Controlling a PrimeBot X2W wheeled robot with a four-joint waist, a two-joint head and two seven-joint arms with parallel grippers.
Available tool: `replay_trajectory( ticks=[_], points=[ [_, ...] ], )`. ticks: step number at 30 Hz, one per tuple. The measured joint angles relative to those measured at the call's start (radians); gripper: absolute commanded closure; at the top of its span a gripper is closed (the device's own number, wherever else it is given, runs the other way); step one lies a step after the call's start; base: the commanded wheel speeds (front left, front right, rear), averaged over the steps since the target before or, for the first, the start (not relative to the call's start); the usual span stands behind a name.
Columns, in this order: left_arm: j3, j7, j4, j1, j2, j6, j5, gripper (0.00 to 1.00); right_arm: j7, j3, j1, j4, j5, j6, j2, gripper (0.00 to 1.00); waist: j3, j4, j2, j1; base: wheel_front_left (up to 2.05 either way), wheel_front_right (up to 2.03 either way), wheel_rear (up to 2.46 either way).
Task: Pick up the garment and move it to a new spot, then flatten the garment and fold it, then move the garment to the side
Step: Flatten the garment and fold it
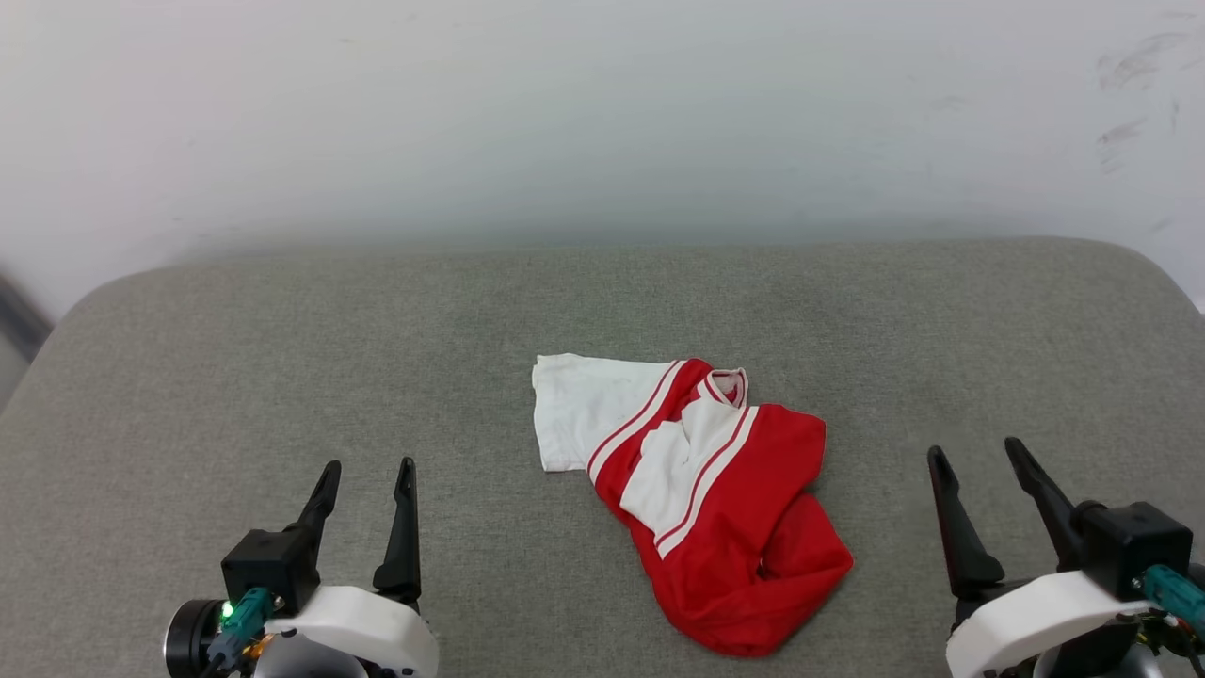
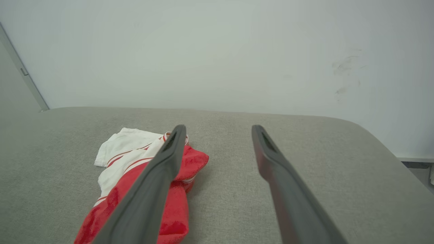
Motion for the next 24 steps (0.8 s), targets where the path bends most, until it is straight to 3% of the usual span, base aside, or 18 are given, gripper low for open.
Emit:
replay_trajectory(
  ticks=[3,8,9,15,24],
  points=[
    [-0.004,0.000,-0.002,-0.003,0.000,0.001,0.000,0.00,0.056,-0.027,-0.006,0.033,0.020,0.000,0.000,0.00,0.004,0.006,0.0000,0.0000,0.00,0.00,0.00],
    [-0.034,-0.009,-0.004,-0.048,-0.019,-0.008,0.006,0.00,0.290,-0.053,-0.115,0.117,0.097,0.000,-0.001,0.00,0.025,0.050,0.0000,0.0001,0.00,0.00,0.00],
    [-0.048,-0.015,-0.003,-0.076,-0.030,-0.015,0.010,0.00,0.425,-0.011,-0.182,0.135,0.117,0.000,-0.007,0.00,0.043,0.075,0.0000,0.0001,0.00,0.00,0.00],
    [-0.072,-0.033,0.018,-0.136,-0.049,-0.032,0.018,0.00,0.682,0.139,-0.319,0.173,0.178,0.000,-0.071,0.00,0.098,0.129,0.0000,0.0002,0.00,0.00,0.00],
    [-0.080,-0.063,0.061,-0.176,-0.073,-0.039,0.019,0.00,0.860,0.292,-0.446,0.277,0.226,0.000,-0.151,0.00,0.170,0.196,0.0000,0.0003,0.00,0.00,0.00]
  ],
)
